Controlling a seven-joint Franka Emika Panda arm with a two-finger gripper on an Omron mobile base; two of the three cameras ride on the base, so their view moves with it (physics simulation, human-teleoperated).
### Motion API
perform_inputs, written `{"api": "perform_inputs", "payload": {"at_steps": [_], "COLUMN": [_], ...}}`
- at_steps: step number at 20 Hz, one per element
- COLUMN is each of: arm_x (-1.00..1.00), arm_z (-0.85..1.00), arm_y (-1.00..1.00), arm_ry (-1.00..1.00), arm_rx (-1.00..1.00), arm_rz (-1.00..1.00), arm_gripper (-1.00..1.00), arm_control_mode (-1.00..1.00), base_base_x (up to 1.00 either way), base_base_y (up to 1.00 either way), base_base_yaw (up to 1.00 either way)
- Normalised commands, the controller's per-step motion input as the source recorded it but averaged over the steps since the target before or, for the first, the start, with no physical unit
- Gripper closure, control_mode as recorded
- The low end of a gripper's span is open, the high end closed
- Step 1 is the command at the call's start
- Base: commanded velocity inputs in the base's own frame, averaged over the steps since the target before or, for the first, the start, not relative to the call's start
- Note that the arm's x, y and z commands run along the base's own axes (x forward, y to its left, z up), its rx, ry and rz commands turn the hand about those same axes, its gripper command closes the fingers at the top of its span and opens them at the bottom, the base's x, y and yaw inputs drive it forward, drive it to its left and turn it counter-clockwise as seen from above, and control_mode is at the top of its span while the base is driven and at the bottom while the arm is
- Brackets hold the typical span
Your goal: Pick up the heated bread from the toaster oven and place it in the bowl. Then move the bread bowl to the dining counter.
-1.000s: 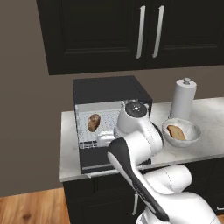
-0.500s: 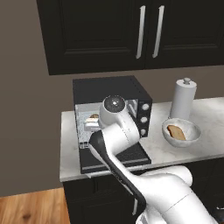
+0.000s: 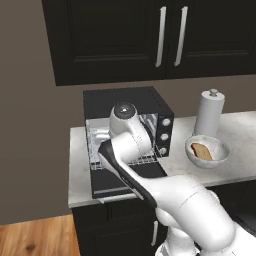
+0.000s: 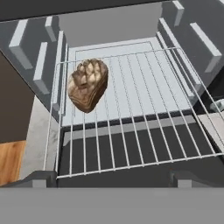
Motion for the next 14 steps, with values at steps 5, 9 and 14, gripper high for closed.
{"api": "perform_inputs", "payload": {"at_steps": [5,9,14], "arm_x": [0.36,0.37,0.35], "arm_z": [-0.38,-0.21,0.0], "arm_y": [0.06,0.13,0.18], "arm_ry": [0.0,0.0,0.0], "arm_rx": [0.0,0.0,0.0], "arm_rz": [0.0,0.0,-0.04], "arm_gripper": [-1.0,-1.0,-1.0], "arm_control_mode": [-1.0,-1.0,-1.0], "base_base_x": [0.0,0.0,0.0], "base_base_y": [0.0,0.0,0.0], "base_base_yaw": [0.0,0.0,0.0]}}
